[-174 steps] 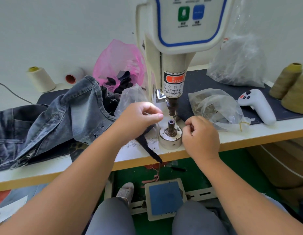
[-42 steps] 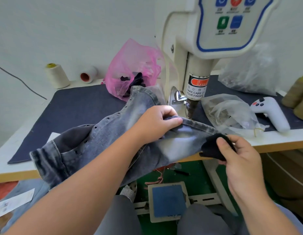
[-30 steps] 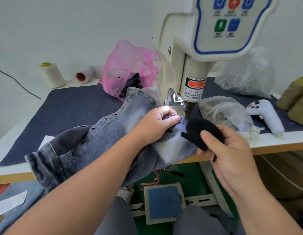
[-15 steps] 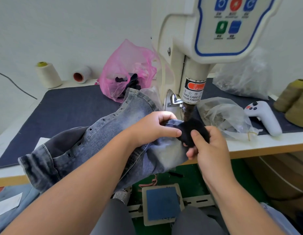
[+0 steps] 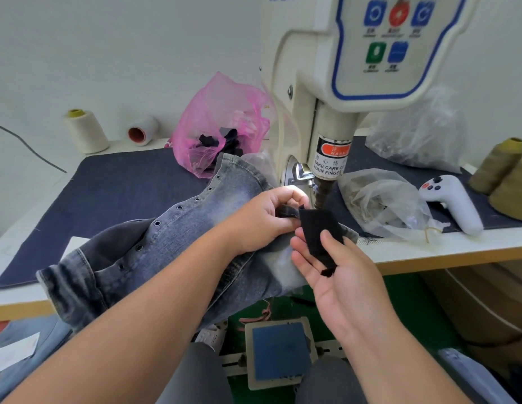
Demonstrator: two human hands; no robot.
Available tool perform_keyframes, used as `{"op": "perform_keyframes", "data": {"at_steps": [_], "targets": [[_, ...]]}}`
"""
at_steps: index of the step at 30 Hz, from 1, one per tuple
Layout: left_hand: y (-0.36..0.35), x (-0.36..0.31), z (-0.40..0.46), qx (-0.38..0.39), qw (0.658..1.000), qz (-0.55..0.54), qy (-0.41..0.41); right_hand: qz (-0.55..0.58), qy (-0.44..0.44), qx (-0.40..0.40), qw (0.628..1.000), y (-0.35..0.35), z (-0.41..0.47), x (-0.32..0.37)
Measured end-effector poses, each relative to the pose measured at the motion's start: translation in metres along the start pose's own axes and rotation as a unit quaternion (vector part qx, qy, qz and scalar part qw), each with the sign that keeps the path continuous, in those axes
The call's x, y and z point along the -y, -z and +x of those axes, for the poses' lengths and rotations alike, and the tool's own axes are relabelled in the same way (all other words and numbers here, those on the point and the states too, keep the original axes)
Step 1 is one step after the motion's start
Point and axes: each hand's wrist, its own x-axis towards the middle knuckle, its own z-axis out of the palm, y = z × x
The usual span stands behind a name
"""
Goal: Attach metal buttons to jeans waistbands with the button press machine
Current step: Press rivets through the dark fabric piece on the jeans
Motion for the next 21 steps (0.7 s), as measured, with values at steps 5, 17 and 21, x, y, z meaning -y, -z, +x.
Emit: {"op": "perform_keyframes", "data": {"at_steps": [5,17,21], "targets": [[0.0,-0.003,-0.002,0.014,0.998,-0.065,0.013,-0.045,0.015,-0.023,0.999,-0.002,-0.001,-0.004],[0.004,-0.013,-0.004,0.096,0.992,0.014,0.075,-0.132,0.073,-0.059,0.987,0.014,0.008,-0.003],[0.005,-0.013,-0.004,0.102,0.991,0.033,0.083,-0.2,0.108,-0.05,0.973,0.018,0.011,-0.004]]}}
